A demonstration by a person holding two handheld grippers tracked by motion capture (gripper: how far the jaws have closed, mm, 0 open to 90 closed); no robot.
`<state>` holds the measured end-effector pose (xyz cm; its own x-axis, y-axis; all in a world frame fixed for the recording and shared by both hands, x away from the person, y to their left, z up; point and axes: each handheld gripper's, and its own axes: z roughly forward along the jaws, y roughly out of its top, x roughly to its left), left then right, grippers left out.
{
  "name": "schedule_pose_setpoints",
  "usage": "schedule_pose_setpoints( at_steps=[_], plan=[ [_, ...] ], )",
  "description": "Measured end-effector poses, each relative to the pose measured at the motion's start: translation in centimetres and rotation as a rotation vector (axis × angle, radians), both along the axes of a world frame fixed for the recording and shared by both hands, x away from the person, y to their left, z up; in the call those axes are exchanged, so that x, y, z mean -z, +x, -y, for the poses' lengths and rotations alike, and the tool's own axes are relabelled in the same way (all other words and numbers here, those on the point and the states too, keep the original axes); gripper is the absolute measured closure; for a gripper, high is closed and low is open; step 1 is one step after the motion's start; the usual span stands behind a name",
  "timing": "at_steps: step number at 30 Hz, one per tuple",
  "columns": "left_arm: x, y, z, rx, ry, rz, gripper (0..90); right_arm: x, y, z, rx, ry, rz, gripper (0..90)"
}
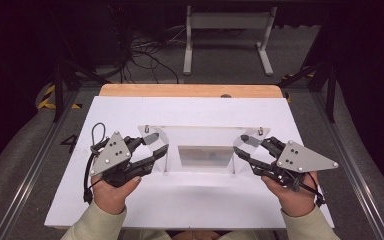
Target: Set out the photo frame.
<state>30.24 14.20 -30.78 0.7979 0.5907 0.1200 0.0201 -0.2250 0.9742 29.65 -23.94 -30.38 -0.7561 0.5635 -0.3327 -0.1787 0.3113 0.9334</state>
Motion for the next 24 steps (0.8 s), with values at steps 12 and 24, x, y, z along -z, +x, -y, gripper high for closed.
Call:
schedule_pose_setpoints(
  at_steps=[12, 24],
  plan=[
    [0.6, 0.5, 0.3, -0.035, -0.004, 0.010, 42.7, 0.5, 1.0, 0.4, -0.014, 0.029, 0.020, 57.2],
    [2.8, 2.0, -1.4, -0.073, -0.013, -0.098, 23.5, 1.3, 2.9, 0.1, -0.001, 0.087, 0.007, 49.1]
  ],
)
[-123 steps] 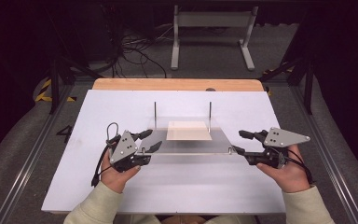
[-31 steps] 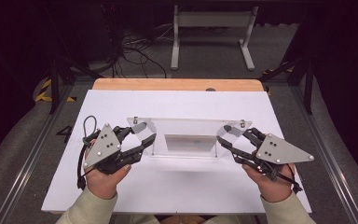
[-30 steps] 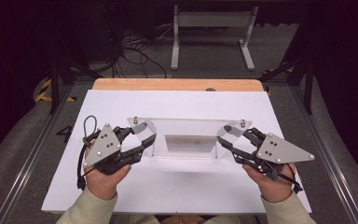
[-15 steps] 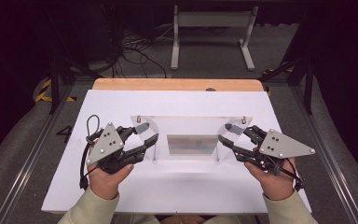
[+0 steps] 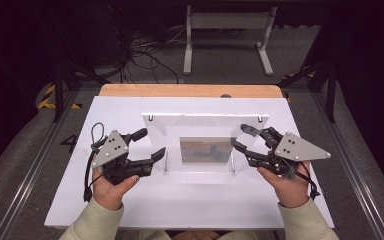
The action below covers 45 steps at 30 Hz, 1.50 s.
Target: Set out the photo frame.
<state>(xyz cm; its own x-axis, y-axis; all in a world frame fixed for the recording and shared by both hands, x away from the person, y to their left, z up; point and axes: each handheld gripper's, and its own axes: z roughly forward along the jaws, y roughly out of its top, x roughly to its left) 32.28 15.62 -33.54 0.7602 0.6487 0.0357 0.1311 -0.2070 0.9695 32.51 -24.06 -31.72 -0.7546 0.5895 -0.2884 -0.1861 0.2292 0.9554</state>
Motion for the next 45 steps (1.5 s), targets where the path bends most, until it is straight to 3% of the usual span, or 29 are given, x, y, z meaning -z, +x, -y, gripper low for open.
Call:
schedule_pose_setpoints(
  at_steps=[23, 30, 38, 45],
  plan=[
    [3.8, 1.1, -3.6, -0.078, 0.064, -0.097, 17.9, 1.4, 4.0, -0.5, 0.051, 0.036, -0.066, 45.3],
    [4.8, 1.1, -4.7, -0.101, 0.076, -0.124, 17.2, 2.1, 5.2, -0.8, 0.074, 0.038, -0.105, 42.7],
    [5.3, 1.4, -4.7, -0.100, 0.079, -0.137, 16.8, 2.1, 5.4, -0.6, 0.105, 0.035, -0.101, 35.7],
    [5.4, 1.5, -4.7, -0.091, 0.078, -0.140, 16.2, 1.8, 4.8, -0.1, 0.113, 0.050, -0.124, 27.9]
  ],
)
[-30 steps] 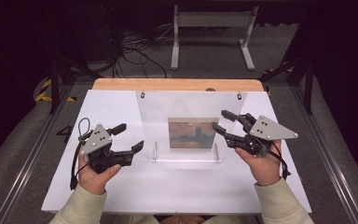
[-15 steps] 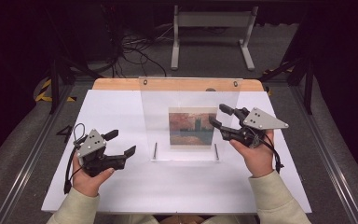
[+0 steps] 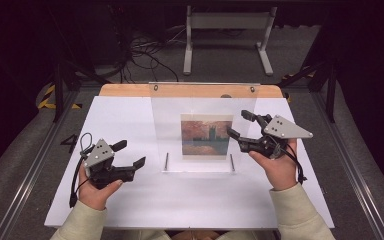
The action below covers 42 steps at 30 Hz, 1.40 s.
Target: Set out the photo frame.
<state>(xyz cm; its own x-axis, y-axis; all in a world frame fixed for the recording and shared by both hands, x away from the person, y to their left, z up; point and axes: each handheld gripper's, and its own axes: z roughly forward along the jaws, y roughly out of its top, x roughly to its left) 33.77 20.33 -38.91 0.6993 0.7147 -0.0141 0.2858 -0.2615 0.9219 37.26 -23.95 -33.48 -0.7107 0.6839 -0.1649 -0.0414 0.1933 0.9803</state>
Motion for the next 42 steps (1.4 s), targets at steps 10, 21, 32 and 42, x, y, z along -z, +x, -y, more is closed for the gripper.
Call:
schedule_pose_setpoints(
  at_steps=[10, 21, 32, 42],
  plan=[
    [0.5, -0.7, -0.7, 0.015, 0.006, -0.004, 14.4, -1.2, -2.6, 2.1, -0.002, -0.021, -0.056, 19.3],
    [1.1, -0.8, -1.2, 0.029, 0.013, -0.012, 11.6, -0.5, -4.8, 5.4, 0.027, -0.069, -0.158, 15.2],
    [1.9, -0.9, -2.1, 0.026, 0.010, -0.018, 10.9, 1.5, -5.6, 7.6, 0.077, -0.107, -0.205, 12.7],
    [2.9, -0.7, -2.9, 0.027, -0.014, -0.010, 10.2, 3.9, -5.5, 9.2, 0.101, -0.109, -0.232, 7.8]
  ],
)
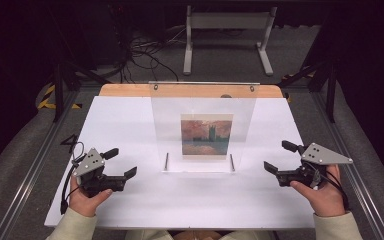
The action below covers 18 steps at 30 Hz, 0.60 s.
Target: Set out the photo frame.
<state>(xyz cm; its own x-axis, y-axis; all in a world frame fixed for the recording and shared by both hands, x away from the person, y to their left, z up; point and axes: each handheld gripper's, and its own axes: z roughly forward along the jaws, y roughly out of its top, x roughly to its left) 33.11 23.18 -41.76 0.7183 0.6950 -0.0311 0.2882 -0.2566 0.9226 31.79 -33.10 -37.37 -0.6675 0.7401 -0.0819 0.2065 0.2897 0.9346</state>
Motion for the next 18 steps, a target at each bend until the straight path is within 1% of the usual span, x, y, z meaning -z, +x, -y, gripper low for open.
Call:
schedule_pose_setpoints(
  at_steps=[2, 4, 5, 7, 8, 10, 12, 14, 17, 18],
  plan=[
    [0.2, 0.0, -0.1, -0.002, -0.002, 0.007, 10.2, 0.6, 0.1, 0.2, 0.001, 0.008, -0.012, 6.6],
    [0.4, 0.1, -0.3, -0.005, -0.013, 0.008, 10.3, 1.4, 0.1, 0.5, -0.004, 0.002, -0.033, 5.7],
    [0.5, 0.1, -0.4, -0.007, -0.014, 0.011, 10.4, 1.7, 0.2, 0.6, -0.005, 0.002, -0.036, 5.6],
    [0.8, 0.2, -0.4, -0.010, -0.016, 0.006, 10.5, 2.4, 0.3, 0.8, -0.009, 0.017, -0.047, 4.3],
    [1.0, 0.3, -0.4, -0.009, -0.010, 0.006, 10.4, 2.9, 0.4, 1.0, -0.006, 0.025, -0.056, 4.3],
    [1.2, 0.4, -0.3, -0.012, -0.013, 0.003, 10.4, 3.5, 0.5, 1.3, 0.002, 0.032, -0.062, 4.2],
    [1.4, 0.5, -0.4, -0.009, -0.005, 0.005, 10.5, 4.3, 0.6, 1.6, 0.017, 0.038, -0.068, 4.2],
    [1.5, 0.5, -0.3, -0.003, -0.012, 0.009, 10.4, 4.9, 0.7, 1.8, 0.030, 0.036, -0.081, 4.2],
    [1.8, 0.6, -0.3, 0.001, -0.009, 0.013, 10.4, 5.8, 0.9, 2.0, 0.045, 0.041, -0.105, 4.9],
    [1.9, 0.6, -0.3, -0.001, -0.012, 0.009, 10.3, 6.2, 0.9, 2.0, 0.050, 0.043, -0.124, 5.1]
  ],
)
